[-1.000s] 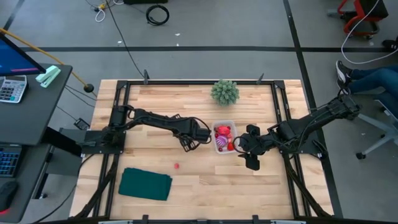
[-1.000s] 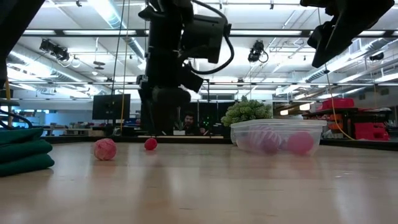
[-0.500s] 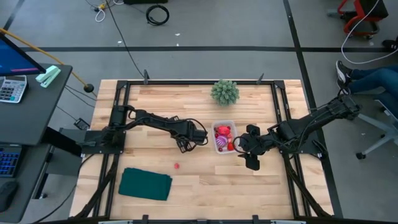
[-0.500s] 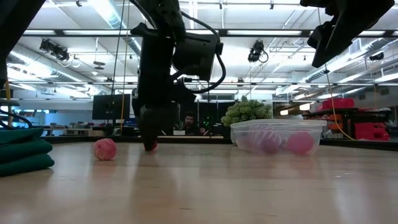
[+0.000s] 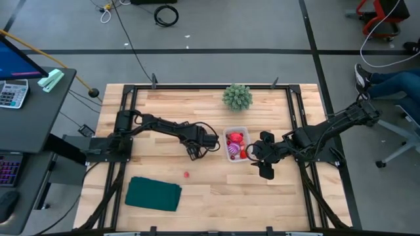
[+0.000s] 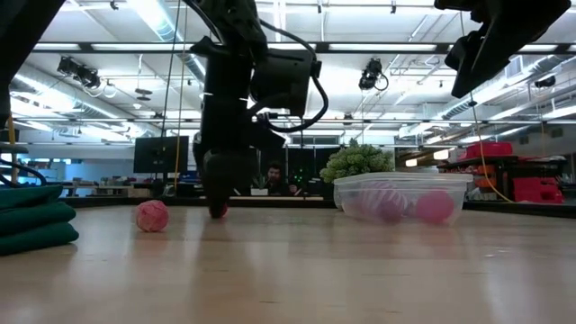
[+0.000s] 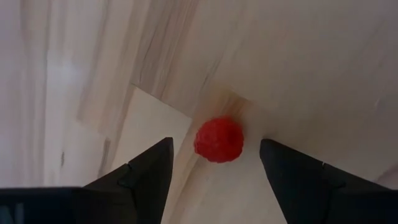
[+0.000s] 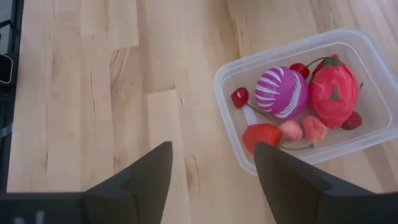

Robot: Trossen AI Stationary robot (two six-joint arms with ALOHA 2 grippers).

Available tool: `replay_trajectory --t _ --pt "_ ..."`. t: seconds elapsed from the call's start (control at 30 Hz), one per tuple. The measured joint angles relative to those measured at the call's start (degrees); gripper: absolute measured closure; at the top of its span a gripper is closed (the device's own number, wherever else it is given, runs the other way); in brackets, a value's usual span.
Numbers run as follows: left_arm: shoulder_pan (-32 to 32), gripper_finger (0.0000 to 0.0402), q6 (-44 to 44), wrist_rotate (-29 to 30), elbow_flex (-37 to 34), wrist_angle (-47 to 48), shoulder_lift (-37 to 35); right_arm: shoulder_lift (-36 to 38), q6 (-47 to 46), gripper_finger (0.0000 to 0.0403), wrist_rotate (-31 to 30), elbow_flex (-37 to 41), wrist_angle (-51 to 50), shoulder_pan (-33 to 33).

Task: Pick and placing Produce into tupperware
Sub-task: Put the red raspberry into the transparent bin

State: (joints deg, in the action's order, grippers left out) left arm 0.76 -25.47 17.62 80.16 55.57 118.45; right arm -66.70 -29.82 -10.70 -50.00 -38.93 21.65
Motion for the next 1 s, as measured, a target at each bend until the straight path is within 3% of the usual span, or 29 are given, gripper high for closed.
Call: replay_trajectory --t 0.3,0.83,1.0 --pt "0.04 0.0167 -1.21 -1.07 0.02 -1.64 0.04 0.0 0.0 0.0167 0.0 0.0 0.0 0.0" --pt "0.57 0.0295 -5.82 -2.75 0.13 -2.43 0.26 0.0 -0.01 0.0167 0.0 0.0 0.0 0.0" --pt "1.16 0.0306 -7.1 -2.55 0.16 -2.8 0.26 0.0 0.0 0.0167 0.0 0.0 0.01 0.0"
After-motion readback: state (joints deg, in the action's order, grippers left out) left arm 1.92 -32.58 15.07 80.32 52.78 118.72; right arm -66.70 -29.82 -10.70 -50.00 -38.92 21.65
